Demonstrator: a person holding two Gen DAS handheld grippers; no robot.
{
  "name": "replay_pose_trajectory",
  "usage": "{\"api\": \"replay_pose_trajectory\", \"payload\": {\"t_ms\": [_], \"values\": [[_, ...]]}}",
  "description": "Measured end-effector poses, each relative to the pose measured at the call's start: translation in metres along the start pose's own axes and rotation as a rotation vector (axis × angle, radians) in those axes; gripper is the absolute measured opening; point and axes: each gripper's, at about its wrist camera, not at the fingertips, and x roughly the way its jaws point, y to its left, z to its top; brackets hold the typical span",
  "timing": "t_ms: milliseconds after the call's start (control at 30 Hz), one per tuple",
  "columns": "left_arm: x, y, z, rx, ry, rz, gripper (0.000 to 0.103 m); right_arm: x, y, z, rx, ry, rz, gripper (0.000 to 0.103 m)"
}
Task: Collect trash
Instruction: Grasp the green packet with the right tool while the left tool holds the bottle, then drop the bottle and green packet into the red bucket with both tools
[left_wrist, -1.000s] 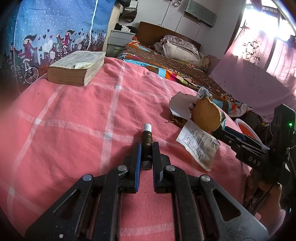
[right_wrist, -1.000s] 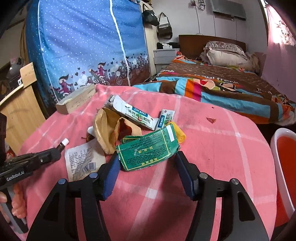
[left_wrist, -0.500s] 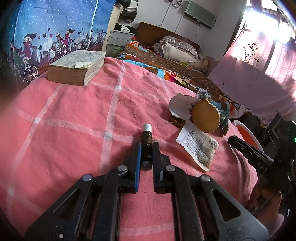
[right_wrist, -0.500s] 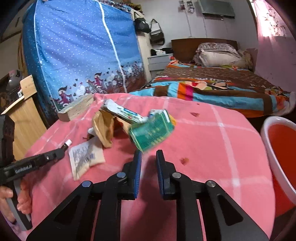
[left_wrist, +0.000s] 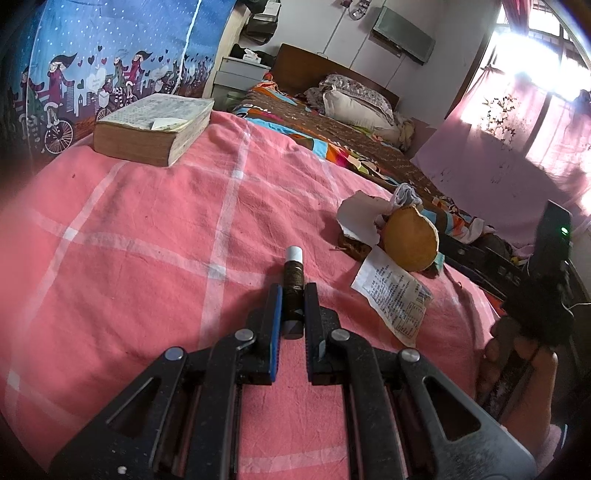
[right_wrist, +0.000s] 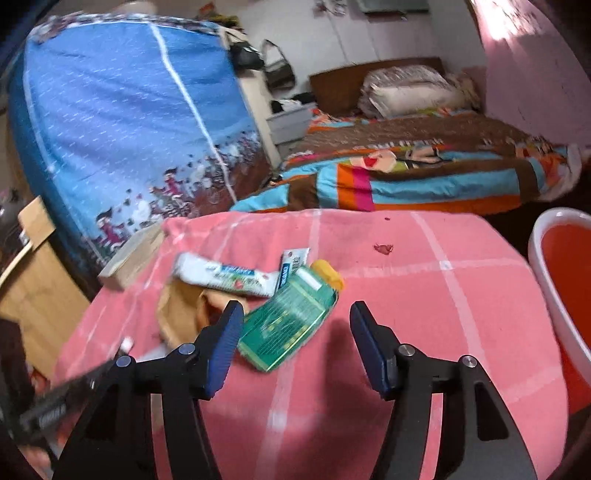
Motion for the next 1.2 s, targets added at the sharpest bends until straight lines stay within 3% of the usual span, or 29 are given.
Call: {"api": "replay_pose_trajectory", "payload": {"t_ms": [133,233,267,433,633,833,1000,1200], "values": [[0.000,0.000,0.000,-0.001,-0.001,-0.002,0.017,0.007,0.010,-0.002,-0.038,0.025,-0.013,0.057],[0.000,0.000,0.000,-0.002,-0.003,-0.006,0.017,0.006,0.017,-0.006,-0.074,0.027,-0.009,0.045],[0.000,0.000,0.000,-0.002,-0.005,-0.007,0.017,0.006,0.018,-0.008,-0.083,0.030,-0.003,0.037],[-0.001,-0.001,0.000,-0.001,-0.009,0.000,0.017,0.002,0.024,-0.016,-0.122,0.030,0.030,0.025],[-0.007,-0.003,-0.001,0.011,-0.039,-0.004,0.017,-0.014,0.031,-0.026,-0.170,-0.029,0.039,0.022],[-0.029,-0.027,0.002,0.069,-0.156,-0.038,0.017,-0.044,0.024,-0.027,-0.173,-0.161,0.096,0.022],[-0.049,-0.076,0.005,0.219,-0.301,-0.057,0.017,-0.089,0.021,-0.024,-0.231,-0.341,0.094,0.022],[-0.057,-0.138,0.018,0.362,-0.436,-0.151,0.017,-0.144,-0.004,-0.017,-0.254,-0.567,0.024,0.022]]}}
